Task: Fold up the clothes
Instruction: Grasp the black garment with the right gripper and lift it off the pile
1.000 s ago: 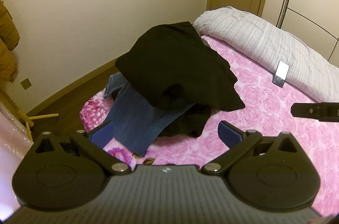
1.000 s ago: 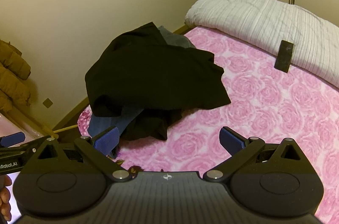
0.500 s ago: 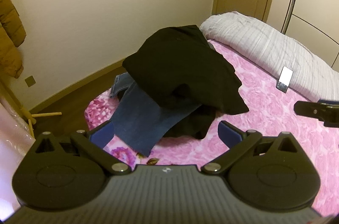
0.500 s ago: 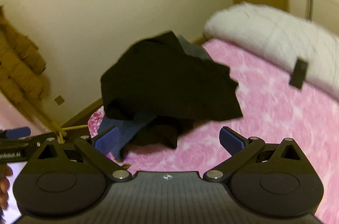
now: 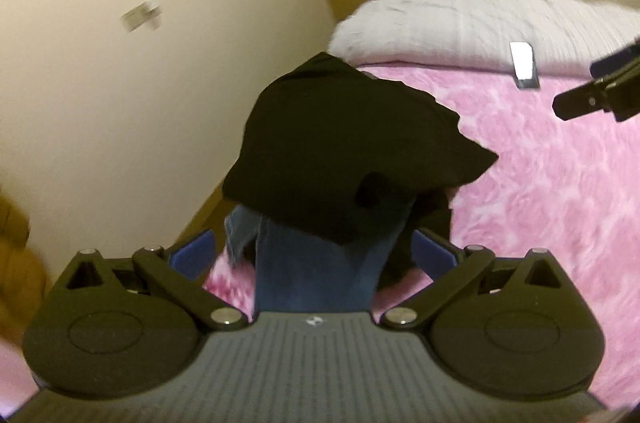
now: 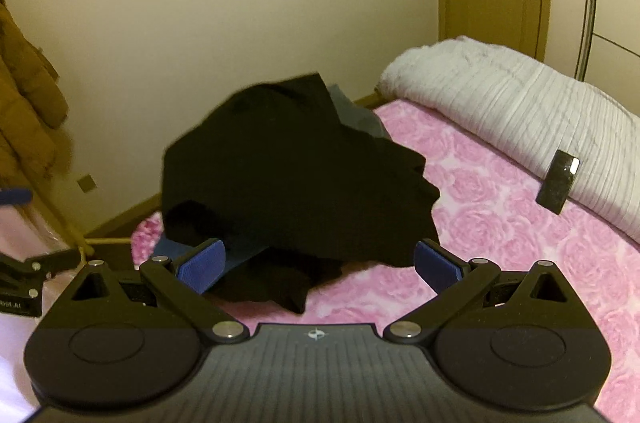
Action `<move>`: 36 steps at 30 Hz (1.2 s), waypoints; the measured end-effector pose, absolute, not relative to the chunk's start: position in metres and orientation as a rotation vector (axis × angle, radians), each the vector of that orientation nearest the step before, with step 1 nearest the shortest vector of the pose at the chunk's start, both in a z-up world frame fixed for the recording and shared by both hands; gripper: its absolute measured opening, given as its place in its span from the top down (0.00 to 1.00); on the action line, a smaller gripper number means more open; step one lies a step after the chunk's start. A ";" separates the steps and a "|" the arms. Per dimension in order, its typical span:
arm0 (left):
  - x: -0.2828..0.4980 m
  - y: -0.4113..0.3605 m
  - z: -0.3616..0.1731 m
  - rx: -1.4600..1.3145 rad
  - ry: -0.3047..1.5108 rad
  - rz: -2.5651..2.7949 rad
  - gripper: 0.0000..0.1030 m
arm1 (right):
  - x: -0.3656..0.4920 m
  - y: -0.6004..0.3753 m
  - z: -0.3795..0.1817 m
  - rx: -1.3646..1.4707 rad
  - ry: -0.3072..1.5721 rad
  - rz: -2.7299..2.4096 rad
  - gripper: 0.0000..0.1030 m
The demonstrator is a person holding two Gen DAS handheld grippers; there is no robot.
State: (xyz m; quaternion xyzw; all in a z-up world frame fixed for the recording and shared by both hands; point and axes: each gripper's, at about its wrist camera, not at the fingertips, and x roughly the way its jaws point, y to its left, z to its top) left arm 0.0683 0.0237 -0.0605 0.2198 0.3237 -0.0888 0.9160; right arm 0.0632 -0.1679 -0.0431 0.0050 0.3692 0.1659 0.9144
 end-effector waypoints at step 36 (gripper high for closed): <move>0.250 0.085 -0.121 0.523 0.361 -0.561 0.01 | 0.184 -0.012 -0.033 -0.462 0.479 0.569 0.95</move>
